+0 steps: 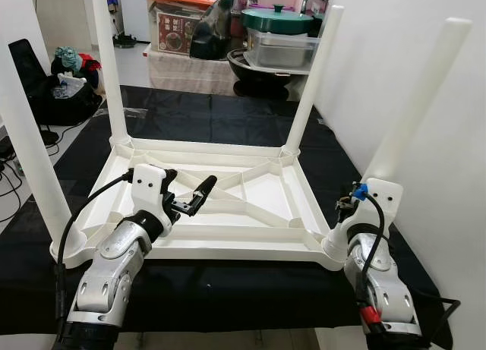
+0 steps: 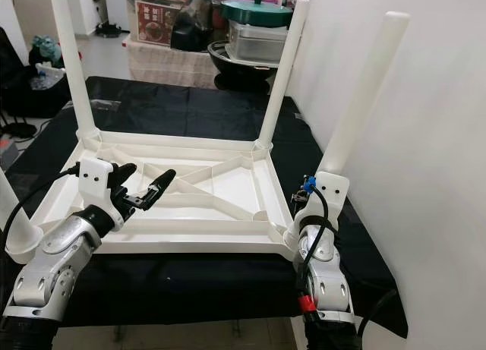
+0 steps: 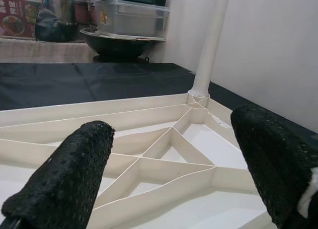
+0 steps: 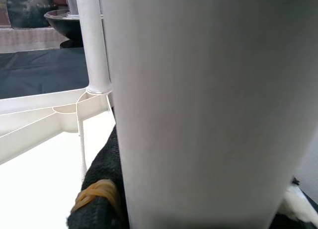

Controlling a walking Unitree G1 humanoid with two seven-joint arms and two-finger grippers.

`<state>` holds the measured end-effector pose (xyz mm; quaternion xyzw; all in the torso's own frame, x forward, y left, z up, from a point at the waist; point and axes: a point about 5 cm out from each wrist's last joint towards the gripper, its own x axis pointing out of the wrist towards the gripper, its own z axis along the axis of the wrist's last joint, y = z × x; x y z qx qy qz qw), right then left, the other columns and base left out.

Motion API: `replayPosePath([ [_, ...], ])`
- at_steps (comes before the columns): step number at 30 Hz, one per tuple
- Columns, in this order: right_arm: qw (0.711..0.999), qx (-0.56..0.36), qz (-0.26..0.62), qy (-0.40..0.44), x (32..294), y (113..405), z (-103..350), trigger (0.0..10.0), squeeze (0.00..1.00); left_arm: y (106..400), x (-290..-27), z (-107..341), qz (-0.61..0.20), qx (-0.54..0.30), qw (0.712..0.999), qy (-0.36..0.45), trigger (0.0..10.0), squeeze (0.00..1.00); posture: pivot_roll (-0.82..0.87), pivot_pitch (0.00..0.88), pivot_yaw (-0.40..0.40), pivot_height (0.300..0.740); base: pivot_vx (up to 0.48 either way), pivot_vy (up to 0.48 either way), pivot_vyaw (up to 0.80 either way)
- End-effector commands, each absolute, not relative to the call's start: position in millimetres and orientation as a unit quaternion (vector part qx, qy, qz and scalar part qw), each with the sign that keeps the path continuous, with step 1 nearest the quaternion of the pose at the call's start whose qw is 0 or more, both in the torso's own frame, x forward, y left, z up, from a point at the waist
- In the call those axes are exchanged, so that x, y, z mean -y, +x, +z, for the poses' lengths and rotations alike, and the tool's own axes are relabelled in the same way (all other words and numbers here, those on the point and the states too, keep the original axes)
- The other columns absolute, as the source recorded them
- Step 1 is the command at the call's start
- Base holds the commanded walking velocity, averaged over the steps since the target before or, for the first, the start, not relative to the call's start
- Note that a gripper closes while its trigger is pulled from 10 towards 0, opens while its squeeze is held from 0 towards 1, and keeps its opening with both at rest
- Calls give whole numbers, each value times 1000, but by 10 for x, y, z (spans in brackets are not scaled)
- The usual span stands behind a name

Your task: Building children table

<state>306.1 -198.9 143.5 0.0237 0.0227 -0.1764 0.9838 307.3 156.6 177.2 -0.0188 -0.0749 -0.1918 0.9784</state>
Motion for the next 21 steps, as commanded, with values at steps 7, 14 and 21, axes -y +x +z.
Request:
replayPosePath([
  [7, 971, -109, -212, 4, 2150, 2928, 1038, 10000, 0, 3100, -1570, 1762, -193, 72, 978, -13, 10000, 0, 80, 0, -99, 740, 0, 0, 0],
  [14, 969, -117, -219, -2, 2163, 2915, 1018, 10000, 0, 3101, -1572, 1763, -193, 72, 978, -12, 10000, 0, 80, 0, -99, 740, 0, 0, 0],
  [21, 952, -157, -263, -16, 2203, 2851, 930, 10000, 0, 3108, -1580, 1765, -191, 72, 979, -11, 10000, 0, 81, 0, -100, 740, 0, 0, 0],
])
